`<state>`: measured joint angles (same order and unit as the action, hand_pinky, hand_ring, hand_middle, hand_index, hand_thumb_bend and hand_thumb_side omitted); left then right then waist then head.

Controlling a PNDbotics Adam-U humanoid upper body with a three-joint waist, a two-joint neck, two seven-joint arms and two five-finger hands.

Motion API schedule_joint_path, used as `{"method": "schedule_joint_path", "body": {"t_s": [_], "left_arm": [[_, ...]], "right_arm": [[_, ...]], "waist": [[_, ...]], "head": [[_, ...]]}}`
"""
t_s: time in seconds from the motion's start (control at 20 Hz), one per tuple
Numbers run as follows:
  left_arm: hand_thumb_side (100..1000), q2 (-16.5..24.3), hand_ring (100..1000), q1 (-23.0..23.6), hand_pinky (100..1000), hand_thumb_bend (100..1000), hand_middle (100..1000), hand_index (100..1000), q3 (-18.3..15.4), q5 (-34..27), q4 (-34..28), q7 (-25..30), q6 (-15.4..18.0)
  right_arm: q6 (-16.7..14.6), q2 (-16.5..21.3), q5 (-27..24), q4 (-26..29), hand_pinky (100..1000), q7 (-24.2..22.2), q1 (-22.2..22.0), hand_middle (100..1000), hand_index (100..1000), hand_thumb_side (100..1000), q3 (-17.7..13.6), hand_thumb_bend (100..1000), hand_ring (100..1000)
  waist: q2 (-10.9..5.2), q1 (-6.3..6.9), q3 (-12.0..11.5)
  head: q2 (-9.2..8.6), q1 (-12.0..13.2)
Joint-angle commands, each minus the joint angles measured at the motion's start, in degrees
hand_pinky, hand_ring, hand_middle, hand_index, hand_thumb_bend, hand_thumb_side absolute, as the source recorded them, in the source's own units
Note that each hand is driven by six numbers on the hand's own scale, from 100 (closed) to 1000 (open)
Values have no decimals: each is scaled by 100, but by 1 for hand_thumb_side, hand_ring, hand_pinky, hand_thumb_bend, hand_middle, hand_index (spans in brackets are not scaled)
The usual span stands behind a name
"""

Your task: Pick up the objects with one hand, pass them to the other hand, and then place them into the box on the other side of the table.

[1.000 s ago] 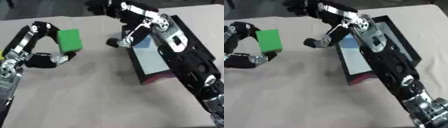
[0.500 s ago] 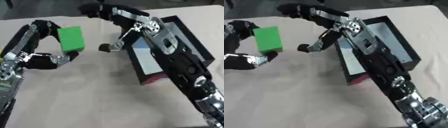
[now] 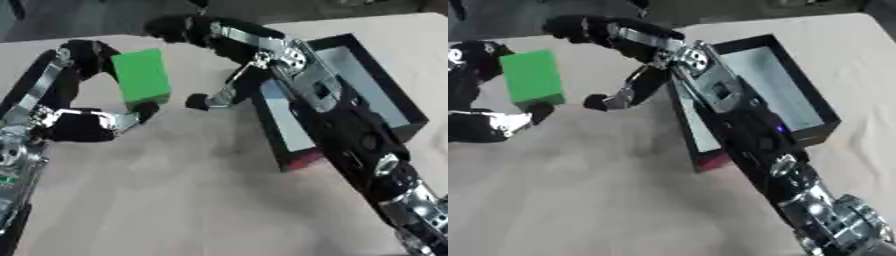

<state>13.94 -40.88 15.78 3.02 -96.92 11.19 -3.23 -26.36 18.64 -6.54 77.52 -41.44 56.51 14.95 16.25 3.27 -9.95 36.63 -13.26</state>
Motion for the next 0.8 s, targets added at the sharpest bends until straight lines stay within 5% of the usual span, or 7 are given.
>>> {"method": "schedule_joint_path", "body": {"t_s": [0.05, 0.8], "left_arm": [[100, 3, 473, -99, 732, 100, 432, 511, -7, -131, -120, 25, -48], [100, -203, 478, -88, 729, 100, 457, 544, 68, -180, -69, 95, -118]], "right_arm": [[-1035, -6, -14, 46, 1000, -1053, 155, 943, 1000, 100, -10, 381, 1000], [-853, -116, -92, 37, 1000, -1053, 195, 795, 1000, 100, 13, 349, 1000]], "waist": [[-571, -70, -25], [-549, -78, -62]], "head": [[-68, -31], [-76, -114]]}}
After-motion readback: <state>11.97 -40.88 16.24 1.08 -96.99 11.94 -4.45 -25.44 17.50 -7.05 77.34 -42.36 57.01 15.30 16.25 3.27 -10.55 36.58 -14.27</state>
